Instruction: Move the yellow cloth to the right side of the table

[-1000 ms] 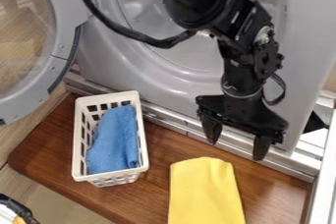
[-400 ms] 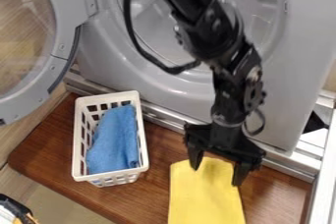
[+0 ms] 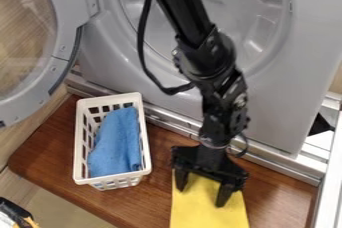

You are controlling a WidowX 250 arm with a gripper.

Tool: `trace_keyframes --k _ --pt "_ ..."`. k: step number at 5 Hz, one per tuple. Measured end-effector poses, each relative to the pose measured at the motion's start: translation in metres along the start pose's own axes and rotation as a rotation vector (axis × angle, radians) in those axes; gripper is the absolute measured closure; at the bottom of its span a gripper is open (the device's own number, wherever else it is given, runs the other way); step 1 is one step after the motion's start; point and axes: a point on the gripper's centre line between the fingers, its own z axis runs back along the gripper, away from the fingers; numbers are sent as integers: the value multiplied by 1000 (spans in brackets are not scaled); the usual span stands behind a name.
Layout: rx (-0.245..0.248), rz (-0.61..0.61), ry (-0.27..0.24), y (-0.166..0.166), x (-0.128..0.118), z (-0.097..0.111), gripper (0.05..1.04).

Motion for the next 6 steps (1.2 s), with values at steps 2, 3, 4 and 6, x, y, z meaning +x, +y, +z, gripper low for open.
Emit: trace_keyframes --k 2,3,4,6 --pt "16 15 10 8 1 -14 83" --pt "1 1 -14 0 0 -14 83" --pt "-2 -42 -27 -14 0 -12 83" --pt "-10 -131 -48 -60 1 -8 83"
